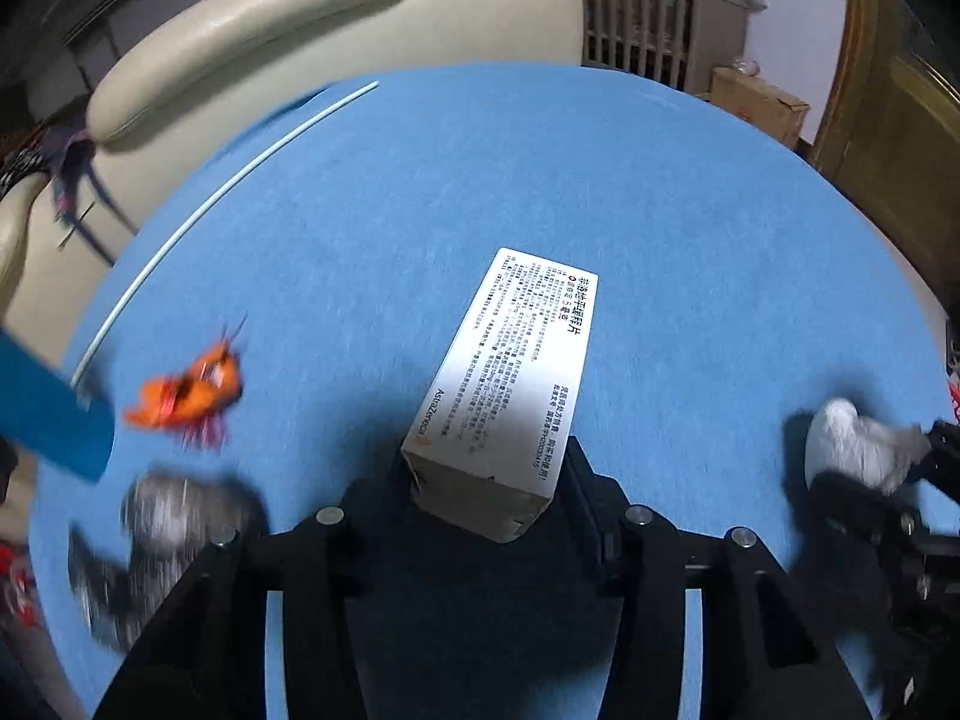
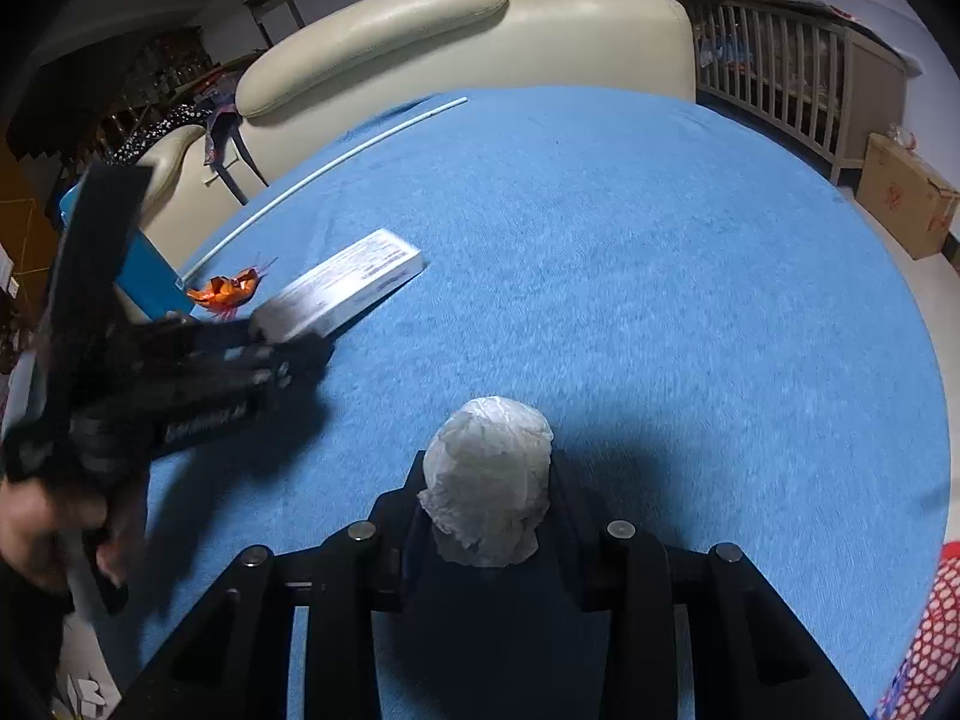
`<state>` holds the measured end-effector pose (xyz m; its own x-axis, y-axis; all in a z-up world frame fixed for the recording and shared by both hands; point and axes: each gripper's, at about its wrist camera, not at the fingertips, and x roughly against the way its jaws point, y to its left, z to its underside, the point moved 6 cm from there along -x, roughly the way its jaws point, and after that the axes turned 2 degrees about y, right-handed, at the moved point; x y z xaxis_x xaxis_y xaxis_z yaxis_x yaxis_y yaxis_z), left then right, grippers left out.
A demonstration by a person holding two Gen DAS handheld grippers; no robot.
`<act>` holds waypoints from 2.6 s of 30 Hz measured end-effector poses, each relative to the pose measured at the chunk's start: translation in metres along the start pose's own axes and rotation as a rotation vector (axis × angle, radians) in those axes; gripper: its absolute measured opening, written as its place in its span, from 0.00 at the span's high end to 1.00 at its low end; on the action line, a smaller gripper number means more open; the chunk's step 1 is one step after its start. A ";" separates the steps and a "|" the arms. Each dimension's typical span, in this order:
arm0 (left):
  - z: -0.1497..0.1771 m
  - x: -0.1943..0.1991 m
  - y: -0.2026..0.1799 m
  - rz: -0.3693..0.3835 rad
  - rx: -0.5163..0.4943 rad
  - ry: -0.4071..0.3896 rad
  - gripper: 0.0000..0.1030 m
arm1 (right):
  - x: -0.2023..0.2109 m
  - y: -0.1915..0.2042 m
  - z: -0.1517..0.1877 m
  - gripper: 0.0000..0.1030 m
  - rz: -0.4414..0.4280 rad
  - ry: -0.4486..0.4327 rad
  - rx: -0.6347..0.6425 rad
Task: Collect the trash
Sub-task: 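Grasp the white tissue with the right tool while the left tool grasps the white box, then lift the white tissue and white box off the table with both tools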
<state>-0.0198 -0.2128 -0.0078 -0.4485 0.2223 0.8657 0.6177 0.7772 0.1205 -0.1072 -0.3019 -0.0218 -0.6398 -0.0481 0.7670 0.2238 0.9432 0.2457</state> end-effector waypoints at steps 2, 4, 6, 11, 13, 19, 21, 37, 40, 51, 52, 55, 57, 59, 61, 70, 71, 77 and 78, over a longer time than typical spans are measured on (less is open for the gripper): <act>0.017 0.011 -0.003 -0.019 0.037 -0.002 0.51 | 0.004 0.003 0.006 0.63 -0.002 0.006 -0.003; 0.034 0.023 0.001 -0.033 0.068 -0.007 0.51 | 0.007 0.007 0.013 0.63 -0.007 0.009 -0.005; 0.049 0.035 0.002 -0.053 0.116 -0.018 0.51 | 0.013 0.013 0.019 0.63 -0.012 0.007 -0.002; 0.101 0.072 0.001 -0.079 0.225 -0.053 0.51 | 0.034 0.033 0.036 0.63 -0.016 -0.018 0.032; 0.116 0.081 -0.001 -0.083 0.249 -0.064 0.51 | 0.043 0.042 0.044 0.63 -0.014 -0.026 0.051; 0.155 0.101 -0.001 -0.091 0.290 -0.082 0.51 | 0.062 0.066 0.061 0.63 -0.011 -0.048 0.091; 0.165 0.107 -0.001 -0.093 0.303 -0.090 0.51 | 0.070 0.071 0.065 0.63 -0.011 -0.059 0.101; 0.187 0.148 -0.014 -0.095 0.319 -0.161 0.51 | 0.117 0.084 0.077 0.63 -0.003 -0.146 0.126; 0.186 0.155 -0.019 -0.101 0.310 -0.177 0.51 | 0.125 0.083 0.076 0.63 -0.005 -0.163 0.123; 0.180 0.173 -0.030 -0.120 0.285 -0.218 0.51 | 0.138 0.072 0.075 0.63 -0.010 -0.190 0.091; 0.180 0.172 -0.030 -0.119 0.285 -0.217 0.51 | 0.137 0.072 0.076 0.63 -0.010 -0.189 0.090; 0.180 0.169 -0.032 -0.118 0.281 -0.210 0.51 | 0.133 0.070 0.078 0.63 -0.010 -0.181 0.087; 0.180 0.167 -0.034 -0.116 0.280 -0.204 0.51 | 0.131 0.067 0.079 0.63 -0.009 -0.174 0.083; 0.180 0.165 -0.035 -0.116 0.275 -0.198 0.51 | 0.129 0.065 0.080 0.63 -0.008 -0.171 0.079; 0.180 0.164 -0.037 -0.118 0.273 -0.197 0.51 | 0.129 0.063 0.081 0.63 -0.009 -0.170 0.073; 0.180 0.163 -0.043 -0.131 0.260 -0.189 0.51 | 0.129 0.056 0.082 0.63 -0.020 -0.176 0.051; 0.180 0.163 -0.043 -0.133 0.259 -0.188 0.51 | 0.129 0.055 0.082 0.63 -0.022 -0.176 0.048; 0.178 0.162 -0.047 -0.148 0.250 -0.180 0.51 | 0.128 0.048 0.083 0.63 -0.030 -0.175 0.029; 0.177 0.162 -0.048 -0.150 0.249 -0.179 0.51 | 0.128 0.047 0.084 0.63 -0.031 -0.174 0.026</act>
<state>-0.2365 -0.1095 0.0405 -0.6426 0.1769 0.7455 0.3692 0.9241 0.0990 -0.2399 -0.2364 0.0380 -0.7642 -0.0218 0.6446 0.1840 0.9505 0.2504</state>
